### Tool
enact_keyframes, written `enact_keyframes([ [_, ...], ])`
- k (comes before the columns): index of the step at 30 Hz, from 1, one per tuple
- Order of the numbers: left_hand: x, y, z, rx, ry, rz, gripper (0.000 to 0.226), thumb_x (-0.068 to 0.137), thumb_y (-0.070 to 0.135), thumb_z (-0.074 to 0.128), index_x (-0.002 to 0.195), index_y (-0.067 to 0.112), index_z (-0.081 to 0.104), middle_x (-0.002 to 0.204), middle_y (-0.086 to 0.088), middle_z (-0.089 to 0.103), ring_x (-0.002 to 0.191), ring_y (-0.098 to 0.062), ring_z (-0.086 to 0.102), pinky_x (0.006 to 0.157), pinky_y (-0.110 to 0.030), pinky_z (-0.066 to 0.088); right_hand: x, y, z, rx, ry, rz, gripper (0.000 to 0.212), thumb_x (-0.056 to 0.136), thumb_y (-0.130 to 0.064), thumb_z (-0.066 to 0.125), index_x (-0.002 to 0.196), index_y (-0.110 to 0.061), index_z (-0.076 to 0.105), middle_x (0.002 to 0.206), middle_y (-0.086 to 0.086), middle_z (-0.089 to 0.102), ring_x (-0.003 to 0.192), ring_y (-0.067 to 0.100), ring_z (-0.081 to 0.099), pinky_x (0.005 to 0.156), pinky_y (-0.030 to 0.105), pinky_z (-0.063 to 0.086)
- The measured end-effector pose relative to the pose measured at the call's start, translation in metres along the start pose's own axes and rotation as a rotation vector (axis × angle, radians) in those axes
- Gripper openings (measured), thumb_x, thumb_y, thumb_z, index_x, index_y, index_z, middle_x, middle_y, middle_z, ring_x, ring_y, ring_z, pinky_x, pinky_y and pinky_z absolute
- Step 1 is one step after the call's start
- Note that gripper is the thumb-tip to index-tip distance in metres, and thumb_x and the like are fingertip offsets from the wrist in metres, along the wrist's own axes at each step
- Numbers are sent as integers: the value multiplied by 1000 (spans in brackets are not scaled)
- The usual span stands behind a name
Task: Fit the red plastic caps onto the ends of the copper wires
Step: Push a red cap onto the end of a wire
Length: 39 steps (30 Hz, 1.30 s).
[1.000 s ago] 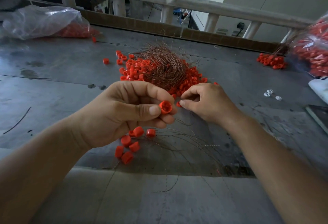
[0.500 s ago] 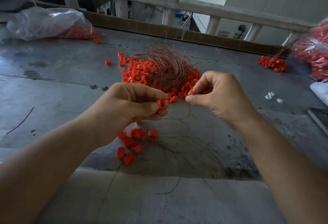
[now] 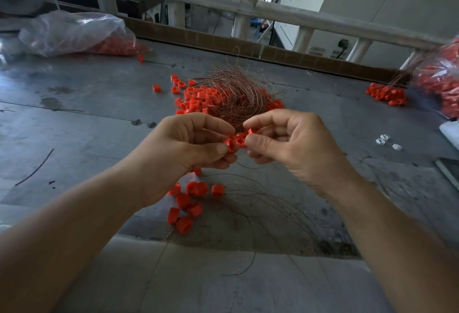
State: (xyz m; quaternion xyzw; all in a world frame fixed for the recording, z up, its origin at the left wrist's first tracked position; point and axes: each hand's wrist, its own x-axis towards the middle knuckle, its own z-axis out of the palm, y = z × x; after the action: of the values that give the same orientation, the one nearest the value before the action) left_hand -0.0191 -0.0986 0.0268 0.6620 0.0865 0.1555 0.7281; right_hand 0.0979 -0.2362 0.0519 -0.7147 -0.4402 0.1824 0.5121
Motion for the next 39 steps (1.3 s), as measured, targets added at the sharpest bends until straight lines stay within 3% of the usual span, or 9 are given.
enact_keyframes([
  [4, 0, 1, 1, 26, 32, 22, 19, 59, 8, 63, 73, 14, 72, 75, -8, 72, 69, -16, 69, 59, -17, 52, -1, 1, 5, 32, -7, -43, 15, 82, -5, 62, 89, -18, 61, 77, 4, 68, 70, 15, 68, 63, 21, 55],
  [10, 1, 3, 3, 35, 47, 25, 20, 56, 12, 63, 70, 21, 75, 71, -6, 72, 67, -15, 69, 59, -17, 53, -1, 4, 13, -77, 56, -188, 21, 70, -10, 73, 80, -27, 65, 70, -13, 64, 67, 0, 62, 63, 11, 48],
  [23, 1, 4, 2, 23, 75, 21, 18, 56, 9, 62, 70, 16, 72, 70, -9, 71, 65, -17, 69, 58, -18, 54, -1, 7, 18, -134, 82, -261, 31, 74, -7, 71, 88, -33, 62, 82, -19, 64, 78, 0, 65, 70, 12, 51],
  [39, 0, 1, 3, 100, 113, 59, 23, 56, 12, 63, 78, 17, 68, 69, -4, 72, 61, -12, 69, 55, -12, 50, -1, 9, 25, -208, 176, -270, 25, 69, -9, 75, 94, -7, 71, 85, -15, 65, 77, 2, 66, 69, 14, 53],
])
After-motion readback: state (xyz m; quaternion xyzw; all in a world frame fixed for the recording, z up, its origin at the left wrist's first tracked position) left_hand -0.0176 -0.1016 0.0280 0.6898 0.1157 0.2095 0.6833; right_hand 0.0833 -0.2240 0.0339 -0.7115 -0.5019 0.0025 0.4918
